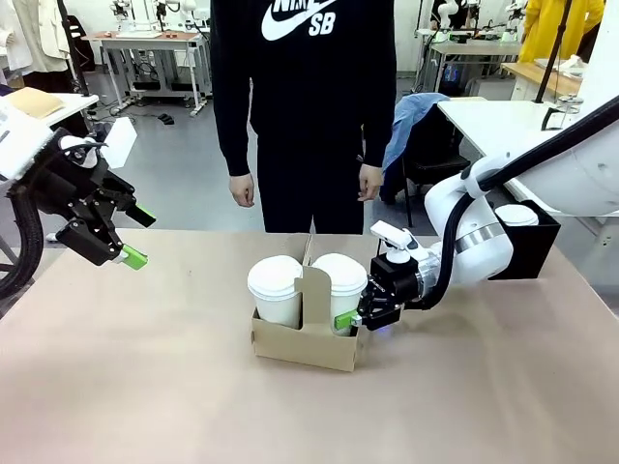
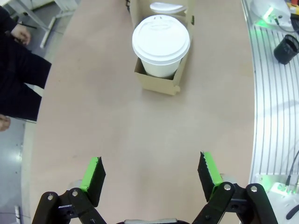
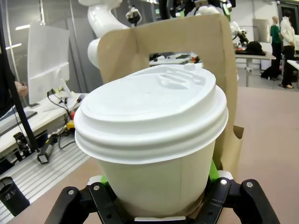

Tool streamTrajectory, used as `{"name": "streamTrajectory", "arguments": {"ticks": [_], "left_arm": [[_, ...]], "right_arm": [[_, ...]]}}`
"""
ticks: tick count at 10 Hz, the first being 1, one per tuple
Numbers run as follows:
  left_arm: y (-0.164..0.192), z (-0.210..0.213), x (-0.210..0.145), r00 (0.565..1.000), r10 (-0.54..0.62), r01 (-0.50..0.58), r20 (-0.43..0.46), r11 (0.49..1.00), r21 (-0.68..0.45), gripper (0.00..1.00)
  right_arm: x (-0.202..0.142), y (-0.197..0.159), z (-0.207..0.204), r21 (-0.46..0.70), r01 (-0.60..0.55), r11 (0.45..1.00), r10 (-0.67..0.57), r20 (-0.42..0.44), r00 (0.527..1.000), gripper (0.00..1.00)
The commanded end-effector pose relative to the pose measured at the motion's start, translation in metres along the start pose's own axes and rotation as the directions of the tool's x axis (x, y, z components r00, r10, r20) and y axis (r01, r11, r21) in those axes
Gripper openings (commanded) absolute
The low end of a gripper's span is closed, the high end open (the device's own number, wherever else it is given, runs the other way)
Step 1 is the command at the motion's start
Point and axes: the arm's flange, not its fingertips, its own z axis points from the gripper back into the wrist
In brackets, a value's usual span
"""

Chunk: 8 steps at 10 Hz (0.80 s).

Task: Pour a drink into a cup and package it in a carrier.
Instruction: Insert the held 600 ml Paper Cup into the Cup Carrier.

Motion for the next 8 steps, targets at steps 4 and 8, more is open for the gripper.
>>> {"name": "streamTrajectory", "arguments": {"ticks": [4,8], "left_arm": [[0.002,-0.001,-0.001,1.0,-0.016,0.016,0.025,1.0,-0.008,1.0],[0.002,-0.001,-0.001,1.0,-0.016,0.016,0.025,1.0,-0.008,1.0]], "right_arm": [[0.007,0.0,0.008,0.02,-0.06,0.998,0.062,-0.068,0.996,1.0],[0.033,0.012,0.043,-0.056,-0.054,0.997,0.047,-0.119,0.992,1.0]]}}
